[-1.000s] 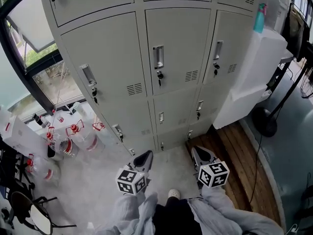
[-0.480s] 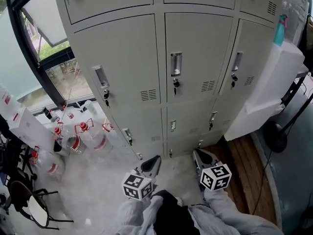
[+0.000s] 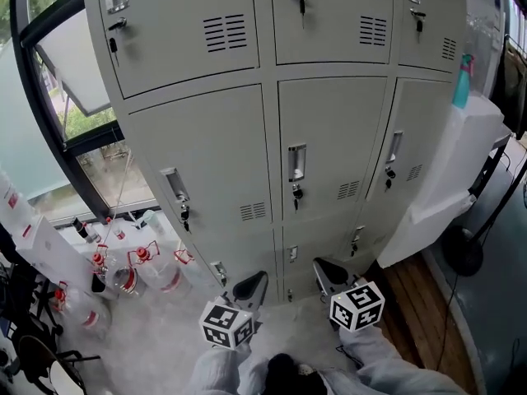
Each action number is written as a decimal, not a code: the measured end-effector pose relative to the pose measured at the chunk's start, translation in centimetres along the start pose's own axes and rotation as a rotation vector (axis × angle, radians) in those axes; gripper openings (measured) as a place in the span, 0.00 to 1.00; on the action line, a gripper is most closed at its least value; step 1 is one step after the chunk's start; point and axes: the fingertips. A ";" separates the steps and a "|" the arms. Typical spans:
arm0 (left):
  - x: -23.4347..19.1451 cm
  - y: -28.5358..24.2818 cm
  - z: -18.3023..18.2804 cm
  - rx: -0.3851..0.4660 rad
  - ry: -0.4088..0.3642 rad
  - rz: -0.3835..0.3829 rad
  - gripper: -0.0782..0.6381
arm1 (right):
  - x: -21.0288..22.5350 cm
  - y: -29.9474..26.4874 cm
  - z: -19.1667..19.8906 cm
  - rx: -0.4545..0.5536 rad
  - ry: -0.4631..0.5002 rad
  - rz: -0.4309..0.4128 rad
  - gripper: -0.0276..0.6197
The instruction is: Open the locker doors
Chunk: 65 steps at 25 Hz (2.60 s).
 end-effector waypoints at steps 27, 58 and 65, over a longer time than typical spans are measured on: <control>-0.4 0.1 -26.1 0.385 -0.222 -0.006 0.13 | -0.2 3.0 -31.2 0.433 0.241 -0.206 0.29; 1.7 3.7 -58.4 0.731 -0.595 -0.088 0.13 | -2.5 2.0 -60.4 0.483 0.352 -0.282 0.29; 0.8 4.1 -60.8 0.748 -0.592 -0.113 0.13 | -2.8 0.1 -62.2 0.457 0.358 -0.188 0.29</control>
Point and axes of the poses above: the fingertips, and each gripper's own axes: y backward along the fingers, x to its right, z out of its underside, and after that the axes turned 7 degrees about -x, right-handed
